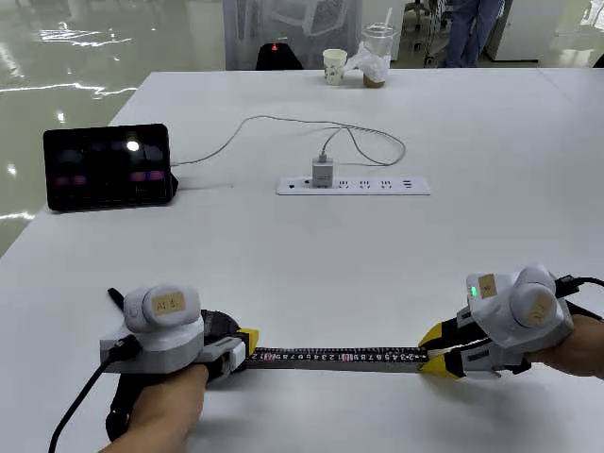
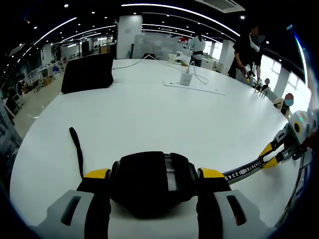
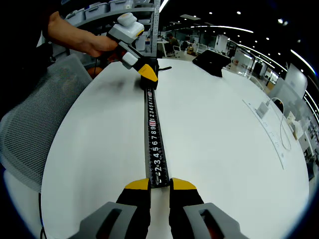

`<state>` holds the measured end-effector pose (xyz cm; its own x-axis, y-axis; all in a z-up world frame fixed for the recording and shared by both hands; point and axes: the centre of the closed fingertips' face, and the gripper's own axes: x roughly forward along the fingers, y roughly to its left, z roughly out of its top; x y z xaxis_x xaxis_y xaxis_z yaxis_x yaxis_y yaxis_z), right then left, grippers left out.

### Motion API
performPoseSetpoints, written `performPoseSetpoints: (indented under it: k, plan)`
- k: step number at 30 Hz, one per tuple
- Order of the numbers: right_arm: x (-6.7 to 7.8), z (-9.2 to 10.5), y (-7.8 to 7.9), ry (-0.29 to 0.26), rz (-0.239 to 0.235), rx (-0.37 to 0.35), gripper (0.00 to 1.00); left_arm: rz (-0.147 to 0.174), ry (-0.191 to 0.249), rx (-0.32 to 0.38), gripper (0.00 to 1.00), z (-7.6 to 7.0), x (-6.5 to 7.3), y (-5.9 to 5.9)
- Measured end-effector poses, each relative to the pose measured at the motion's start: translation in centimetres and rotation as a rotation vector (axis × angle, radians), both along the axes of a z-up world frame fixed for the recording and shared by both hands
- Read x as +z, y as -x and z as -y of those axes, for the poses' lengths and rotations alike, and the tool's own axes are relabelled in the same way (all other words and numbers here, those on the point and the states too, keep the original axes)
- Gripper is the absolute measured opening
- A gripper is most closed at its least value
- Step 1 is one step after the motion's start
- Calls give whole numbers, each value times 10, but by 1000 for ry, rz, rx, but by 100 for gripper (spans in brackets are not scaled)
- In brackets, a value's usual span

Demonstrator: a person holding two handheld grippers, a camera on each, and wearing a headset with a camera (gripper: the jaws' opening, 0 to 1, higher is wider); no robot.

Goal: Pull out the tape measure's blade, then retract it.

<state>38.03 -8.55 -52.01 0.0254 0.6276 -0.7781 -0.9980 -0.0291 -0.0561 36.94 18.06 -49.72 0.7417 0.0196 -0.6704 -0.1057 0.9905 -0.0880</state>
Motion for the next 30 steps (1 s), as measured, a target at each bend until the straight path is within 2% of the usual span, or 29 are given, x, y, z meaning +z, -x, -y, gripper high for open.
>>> performPoseSetpoints:
  k: [8,11,30]
  plan:
    - [0,1,0,4,-3,-6,10,-14,-18,-5,63,0,0,1]
    - [0,1,0,6,-4,-8,10,-31,-25,-8,62,0,-1,2]
    - [0,2,0,11,-5,-5,10,-35,-21,-16,61,0,0,2]
